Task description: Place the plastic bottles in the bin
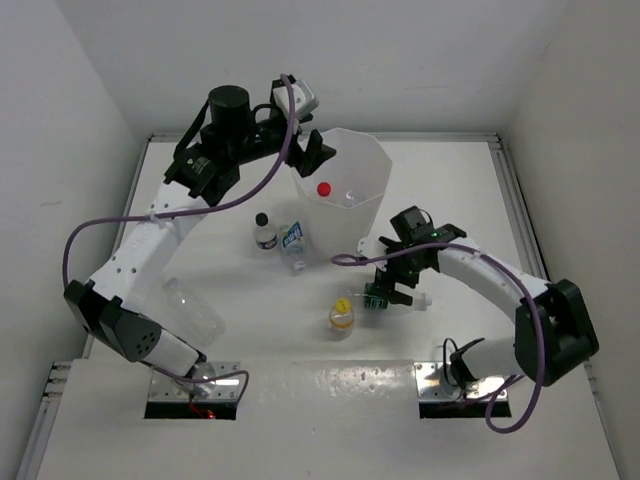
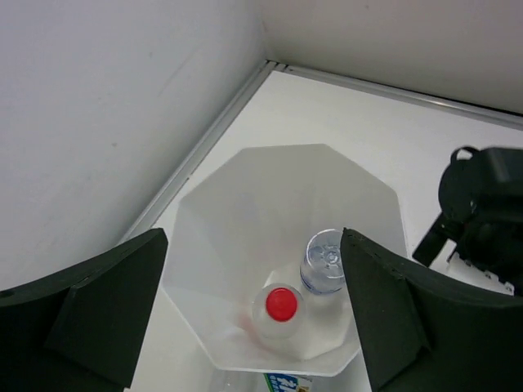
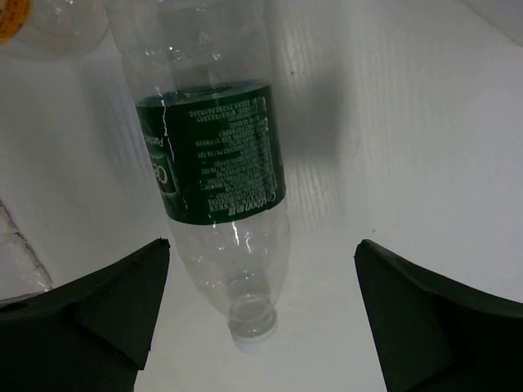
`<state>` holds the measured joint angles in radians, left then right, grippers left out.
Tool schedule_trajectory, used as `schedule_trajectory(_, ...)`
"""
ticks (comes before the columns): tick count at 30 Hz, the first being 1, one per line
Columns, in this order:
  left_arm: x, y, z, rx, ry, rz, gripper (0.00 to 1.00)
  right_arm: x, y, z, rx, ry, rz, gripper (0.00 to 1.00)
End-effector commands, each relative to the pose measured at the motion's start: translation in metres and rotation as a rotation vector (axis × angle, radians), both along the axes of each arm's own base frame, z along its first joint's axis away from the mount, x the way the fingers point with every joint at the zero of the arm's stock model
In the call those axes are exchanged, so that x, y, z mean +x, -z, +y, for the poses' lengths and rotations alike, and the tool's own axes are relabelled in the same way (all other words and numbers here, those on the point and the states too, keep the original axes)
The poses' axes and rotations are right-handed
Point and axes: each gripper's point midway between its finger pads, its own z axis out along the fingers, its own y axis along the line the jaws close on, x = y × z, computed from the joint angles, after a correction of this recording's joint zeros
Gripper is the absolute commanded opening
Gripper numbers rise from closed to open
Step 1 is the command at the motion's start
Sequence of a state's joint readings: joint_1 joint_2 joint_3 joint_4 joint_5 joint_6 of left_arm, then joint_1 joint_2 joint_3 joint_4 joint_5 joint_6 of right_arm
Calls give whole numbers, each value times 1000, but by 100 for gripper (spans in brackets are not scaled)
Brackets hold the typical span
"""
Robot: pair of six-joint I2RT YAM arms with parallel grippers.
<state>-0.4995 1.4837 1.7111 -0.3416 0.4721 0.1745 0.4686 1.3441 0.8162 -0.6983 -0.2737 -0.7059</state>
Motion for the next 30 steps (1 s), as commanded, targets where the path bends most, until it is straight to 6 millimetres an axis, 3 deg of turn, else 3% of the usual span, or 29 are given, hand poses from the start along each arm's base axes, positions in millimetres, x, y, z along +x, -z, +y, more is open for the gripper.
schedule_trajectory(1, -7, -53, 22, -84, -79, -124, 94, 13, -4, 11, -28, -19, -40, 92)
schedule_trajectory(2, -3, -42, 25, -71, -89, -103, 94, 14, -2, 14, -40, -27, -32, 92)
schedule_trajectory(6, -10, -45, 34, -76, -121, -114, 95, 1, 5, 28, -70, -80, -6, 92)
schedule_trajectory(10, -10, -44, 42, -75, -148, -115, 95, -1, 24, 27, -154, -91, 9, 91)
schedule_trajectory(13, -11, -44, 45, -75, -161, -116, 95, 1, 36, 25, -187, -65, 35, 83)
schedule_trajectory(16, -13, -44, 46, -76, -161, -117, 95, 6, 40, 22, -182, -28, 43, 67)
schedule_trajectory(18, -14, -43, 49, -70, -170, -124, 95, 9, 33, 26, -155, -20, 18, 55)
schedule_trajectory(20, -16, -41, 49, -68, -170, -122, 95, 8, 20, 27, -115, -4, 10, 48)
schedule_trajectory(23, -16, -41, 54, -68, -193, -123, 95, 8, -18, 30, -7, 22, -35, 41)
schedule_trajectory(24, -13, -36, 56, -62, -202, -115, 96, 12, -46, 29, 51, 38, -107, 41)
schedule_trajectory(26, -19, -41, 65, -67, -229, -125, 97, 8, -69, 29, 111, 53, -112, 40)
schedule_trajectory(27, -14, -36, 75, -59, -281, -118, 99, 9, -98, 28, 172, 71, -177, 40)
schedule_trajectory(29, -9, -27, 91, -80, -371, -67, 99, 12, -130, 30, 248, 94, -220, 40)
schedule_trajectory(30, 3, -18, 113, -70, -487, -40, 99, 14, -170, 38, 335, 95, -290, 38)
